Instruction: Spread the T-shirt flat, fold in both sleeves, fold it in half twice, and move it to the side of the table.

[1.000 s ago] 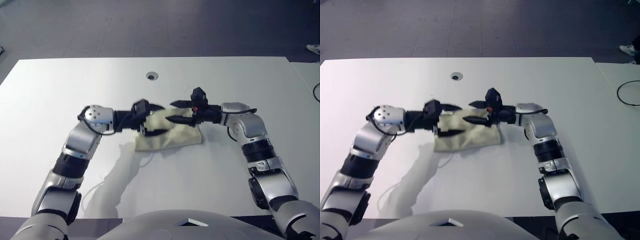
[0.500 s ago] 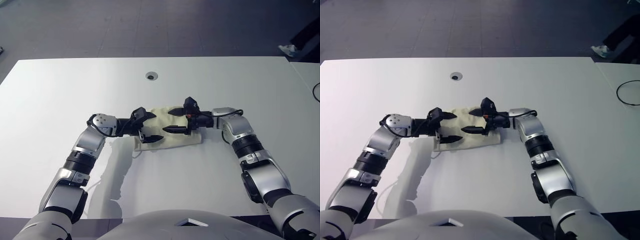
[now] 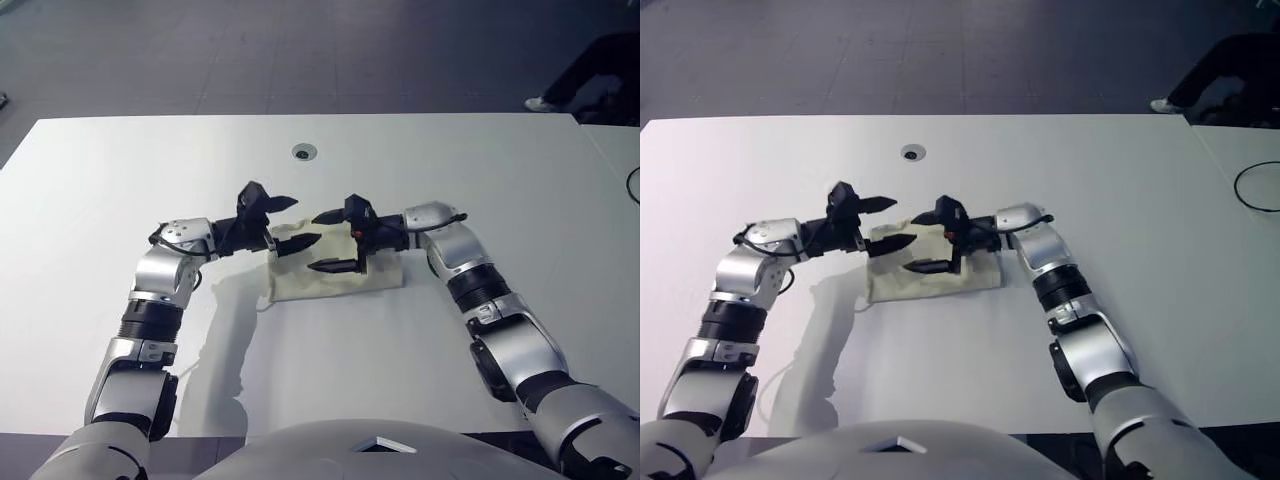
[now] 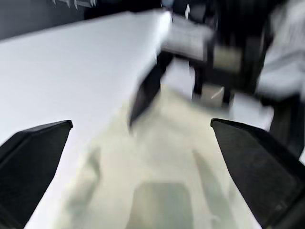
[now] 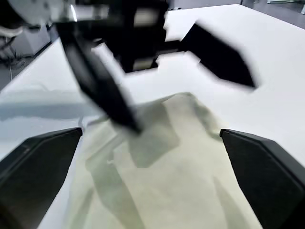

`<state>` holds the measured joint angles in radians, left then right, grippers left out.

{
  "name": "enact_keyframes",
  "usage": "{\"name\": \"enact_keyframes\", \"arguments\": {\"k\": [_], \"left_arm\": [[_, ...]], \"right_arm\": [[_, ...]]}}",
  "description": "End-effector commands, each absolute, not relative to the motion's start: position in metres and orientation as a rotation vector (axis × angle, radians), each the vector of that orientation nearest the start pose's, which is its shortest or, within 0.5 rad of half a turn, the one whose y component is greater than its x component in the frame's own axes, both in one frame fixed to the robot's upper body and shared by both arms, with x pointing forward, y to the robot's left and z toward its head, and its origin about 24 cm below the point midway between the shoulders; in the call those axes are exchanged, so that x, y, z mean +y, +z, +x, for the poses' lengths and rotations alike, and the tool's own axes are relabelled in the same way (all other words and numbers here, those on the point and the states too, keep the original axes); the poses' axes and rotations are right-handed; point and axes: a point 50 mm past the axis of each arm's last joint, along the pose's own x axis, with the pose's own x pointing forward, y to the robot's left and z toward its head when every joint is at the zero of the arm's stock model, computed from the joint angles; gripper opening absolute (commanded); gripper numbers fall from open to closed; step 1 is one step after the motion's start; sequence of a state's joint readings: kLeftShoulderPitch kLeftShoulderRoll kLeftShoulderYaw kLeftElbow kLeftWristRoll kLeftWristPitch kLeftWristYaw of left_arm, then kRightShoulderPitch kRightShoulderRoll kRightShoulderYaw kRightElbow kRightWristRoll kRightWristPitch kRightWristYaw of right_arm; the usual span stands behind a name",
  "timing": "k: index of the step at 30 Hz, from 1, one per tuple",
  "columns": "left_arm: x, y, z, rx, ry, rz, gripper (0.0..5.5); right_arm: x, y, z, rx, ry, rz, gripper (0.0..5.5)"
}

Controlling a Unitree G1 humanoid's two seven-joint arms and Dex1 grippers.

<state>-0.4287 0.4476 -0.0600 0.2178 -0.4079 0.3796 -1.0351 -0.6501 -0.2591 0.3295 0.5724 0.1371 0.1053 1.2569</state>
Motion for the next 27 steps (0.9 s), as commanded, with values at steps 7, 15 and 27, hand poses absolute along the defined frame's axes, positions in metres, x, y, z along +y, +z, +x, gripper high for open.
{"name": "enact_keyframes", "arguments": {"k": [7,15,27], "left_arm": [[0.184,0.148,0.323,0.061,-1.006,-0.124,5.40],[0.199,0.177,0.324,-0.070,-0.878,-0.162,5.40],[0.181,0.165,0.292,-0.057,-0.766,-0.218,5.40]], "right_arm": [[-0.145,0.014,0.313,0.555,1.304,-0.418,5.38],[-0.252,-0.057,0.260,0.925,0.672,-0.289,5.38],[-0.250,-0.118,0.177,1.116,0.017,0.333,5.38]]}}
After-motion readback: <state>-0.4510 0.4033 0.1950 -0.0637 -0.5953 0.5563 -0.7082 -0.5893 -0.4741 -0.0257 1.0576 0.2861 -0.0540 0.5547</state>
